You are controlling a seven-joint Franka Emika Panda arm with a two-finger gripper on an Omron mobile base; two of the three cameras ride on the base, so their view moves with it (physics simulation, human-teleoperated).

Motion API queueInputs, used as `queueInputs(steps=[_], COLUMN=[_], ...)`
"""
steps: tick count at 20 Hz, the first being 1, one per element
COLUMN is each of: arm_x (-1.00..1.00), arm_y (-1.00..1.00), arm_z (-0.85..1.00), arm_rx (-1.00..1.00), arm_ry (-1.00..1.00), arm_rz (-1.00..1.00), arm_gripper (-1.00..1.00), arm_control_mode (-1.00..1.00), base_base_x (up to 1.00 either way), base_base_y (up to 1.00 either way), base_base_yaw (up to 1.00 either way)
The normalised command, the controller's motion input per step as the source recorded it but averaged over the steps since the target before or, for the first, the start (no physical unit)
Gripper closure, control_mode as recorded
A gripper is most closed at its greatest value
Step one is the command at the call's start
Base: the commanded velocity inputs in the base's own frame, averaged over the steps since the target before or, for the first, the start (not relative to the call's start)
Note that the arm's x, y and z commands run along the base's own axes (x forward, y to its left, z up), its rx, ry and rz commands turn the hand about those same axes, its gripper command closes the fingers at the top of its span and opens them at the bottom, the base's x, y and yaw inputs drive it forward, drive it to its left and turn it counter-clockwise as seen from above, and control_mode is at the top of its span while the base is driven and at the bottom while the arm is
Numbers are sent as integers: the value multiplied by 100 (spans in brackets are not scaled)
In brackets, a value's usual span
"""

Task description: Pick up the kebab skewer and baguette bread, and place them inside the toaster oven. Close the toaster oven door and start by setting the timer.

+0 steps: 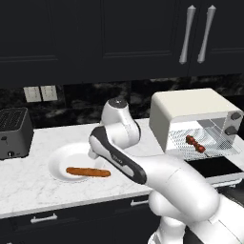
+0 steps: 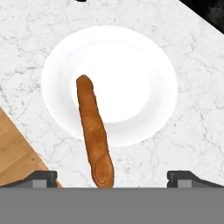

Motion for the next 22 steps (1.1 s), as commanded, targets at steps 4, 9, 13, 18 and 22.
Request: queueInputs(steps=[4, 9, 13, 18, 22], arm_x=[6, 0, 0, 7, 4], arm_y=[51, 42, 20, 6, 0], arm_z=[-7, -7, -11, -35, -59], arm_rx=[0, 0, 0, -1, -3], arm_ry=[3, 0, 0, 2, 4], arm_rz=[0, 0, -1, -1, 0], arm_gripper=[-100, -100, -100, -100, -100], arm_control_mode=[-100, -100, -100, -100, -100], base_base_x=[0, 0, 0, 0, 0], base_base_y=[0, 0, 0, 0, 0], base_base_yaw=[0, 0, 0, 0, 0])
